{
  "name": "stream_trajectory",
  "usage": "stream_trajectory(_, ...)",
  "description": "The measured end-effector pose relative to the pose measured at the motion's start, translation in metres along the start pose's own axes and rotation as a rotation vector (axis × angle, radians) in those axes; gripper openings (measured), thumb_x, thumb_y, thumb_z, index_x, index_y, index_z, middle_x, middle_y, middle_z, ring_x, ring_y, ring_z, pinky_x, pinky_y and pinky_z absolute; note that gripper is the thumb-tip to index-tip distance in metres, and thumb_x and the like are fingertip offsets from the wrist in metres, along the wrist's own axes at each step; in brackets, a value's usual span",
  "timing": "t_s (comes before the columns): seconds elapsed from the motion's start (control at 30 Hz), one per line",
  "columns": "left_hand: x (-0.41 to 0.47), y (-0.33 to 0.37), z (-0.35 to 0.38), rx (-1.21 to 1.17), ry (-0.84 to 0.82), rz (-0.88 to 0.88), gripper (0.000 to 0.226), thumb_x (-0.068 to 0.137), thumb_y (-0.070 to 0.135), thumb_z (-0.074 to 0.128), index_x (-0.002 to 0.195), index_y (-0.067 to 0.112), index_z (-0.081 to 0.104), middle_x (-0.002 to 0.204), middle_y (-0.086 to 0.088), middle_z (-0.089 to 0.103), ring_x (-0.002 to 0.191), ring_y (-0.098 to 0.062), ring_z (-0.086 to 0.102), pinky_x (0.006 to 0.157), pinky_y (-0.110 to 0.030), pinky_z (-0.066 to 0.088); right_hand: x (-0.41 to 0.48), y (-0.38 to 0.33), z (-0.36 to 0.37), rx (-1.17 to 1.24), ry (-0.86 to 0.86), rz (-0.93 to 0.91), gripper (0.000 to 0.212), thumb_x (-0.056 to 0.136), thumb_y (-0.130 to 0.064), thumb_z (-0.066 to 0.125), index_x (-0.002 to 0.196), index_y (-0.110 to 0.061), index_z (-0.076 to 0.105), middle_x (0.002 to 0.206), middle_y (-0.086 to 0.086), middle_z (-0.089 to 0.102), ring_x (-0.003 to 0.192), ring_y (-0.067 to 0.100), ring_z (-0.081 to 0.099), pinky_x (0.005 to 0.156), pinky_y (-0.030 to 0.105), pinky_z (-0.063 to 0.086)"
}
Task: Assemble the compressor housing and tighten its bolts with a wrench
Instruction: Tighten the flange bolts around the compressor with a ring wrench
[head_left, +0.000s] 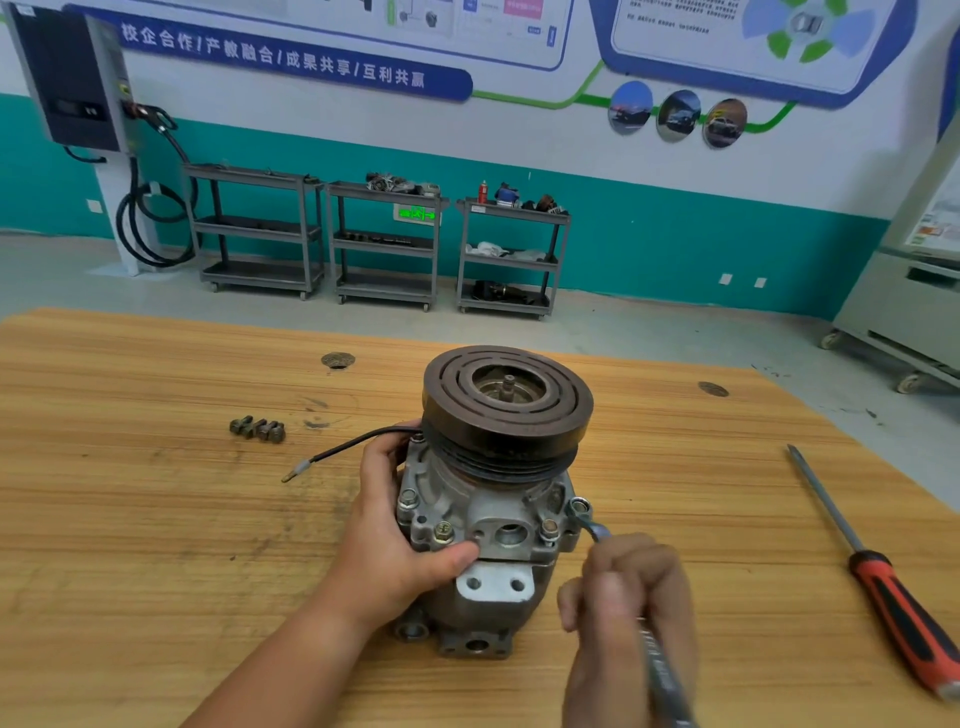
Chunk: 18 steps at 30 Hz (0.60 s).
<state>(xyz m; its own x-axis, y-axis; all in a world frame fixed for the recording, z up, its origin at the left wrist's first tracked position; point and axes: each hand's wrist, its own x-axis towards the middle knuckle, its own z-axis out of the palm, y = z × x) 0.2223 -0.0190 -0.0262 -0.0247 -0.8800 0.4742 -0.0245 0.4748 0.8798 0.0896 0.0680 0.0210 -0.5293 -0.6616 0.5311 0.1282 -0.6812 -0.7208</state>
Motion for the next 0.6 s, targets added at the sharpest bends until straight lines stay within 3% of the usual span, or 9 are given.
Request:
stream_trajectory(0.17,0.001,0.003,0.002,-0.012,0.002,0.002,0.101,0.042,0.073,0.081,0.125,0.039,0.036,0.118,0.024,0.058,0.113,-0.008,0.059,0.087,-0.018,0.049,-0.01,-0.004,-0.001,-0.348,-0.285,-0.108,0.025,0.067,-0.048,0.064,0.069,-0.039,0.041,0.073,-0.01,0.043,0.06,0.013,0.042,0.061,0.027,0.038)
stream_trajectory(0.23,0.001,0.004,0.002,-0.001,-0.002,0.013,0.098,0.043,0.074,0.08,0.125,0.042,0.035,0.118,0.024,0.058,0.112,-0.007,0.06,0.086,-0.017,0.048,-0.003,-0.011,-0.007,-0.361,-0.347,-0.175,0.028,0.073,-0.046,0.063,0.065,-0.031,0.039,0.071,-0.011,0.043,0.059,0.005,0.043,0.056,0.019,0.037)
stream_trajectory(0.37,0.002,0.004,0.002,-0.001,-0.012,0.026,0.089,0.043,0.075,0.079,0.12,0.056,0.036,0.118,0.026,0.058,0.112,-0.006,0.059,0.085,-0.015,0.048,0.025,-0.026,-0.034,-0.194,-0.484,-0.274,0.031,0.093,-0.038,0.046,0.065,-0.028,0.037,0.065,-0.016,0.04,0.049,0.008,0.036,0.042,0.027,0.024)
stream_trajectory(0.4,0.002,0.004,0.002,-0.004,-0.012,0.033,0.088,0.044,0.075,0.079,0.119,0.058,0.037,0.118,0.026,0.058,0.112,-0.005,0.059,0.085,-0.015,0.048,0.036,-0.025,-0.043,-0.059,-0.515,-0.189,0.035,0.094,-0.043,0.044,0.063,-0.027,0.036,0.061,-0.012,0.038,0.049,0.012,0.033,0.042,0.024,0.023)
stream_trajectory(0.47,0.003,0.004,0.002,-0.009,-0.011,0.039,0.088,0.043,0.075,0.079,0.118,0.06,0.038,0.118,0.026,0.058,0.113,-0.006,0.059,0.085,-0.016,0.048,0.062,-0.028,-0.051,0.328,-0.473,0.231,0.043,0.085,-0.053,0.051,0.055,-0.027,0.032,0.052,-0.005,0.031,0.048,0.014,0.027,0.043,0.022,0.023)
stream_trajectory(0.53,0.003,0.003,0.001,-0.004,-0.018,0.039,0.088,0.042,0.074,0.08,0.118,0.061,0.037,0.118,0.026,0.057,0.113,-0.006,0.059,0.086,-0.017,0.049,0.089,-0.018,-0.057,0.393,-0.311,0.524,0.049,0.07,-0.063,0.054,0.049,-0.028,0.026,0.047,-0.009,0.023,0.045,0.009,0.019,0.039,0.021,0.017)
stream_trajectory(0.6,0.002,0.001,0.0,0.016,-0.023,0.04,0.088,0.041,0.066,0.083,0.117,0.062,0.036,0.118,0.027,0.057,0.114,-0.006,0.058,0.087,-0.019,0.049,0.113,-0.002,-0.055,0.436,-0.238,0.706,0.051,0.07,-0.07,0.044,0.049,-0.028,0.021,0.048,-0.01,0.016,0.045,0.006,0.011,0.039,0.019,0.01)
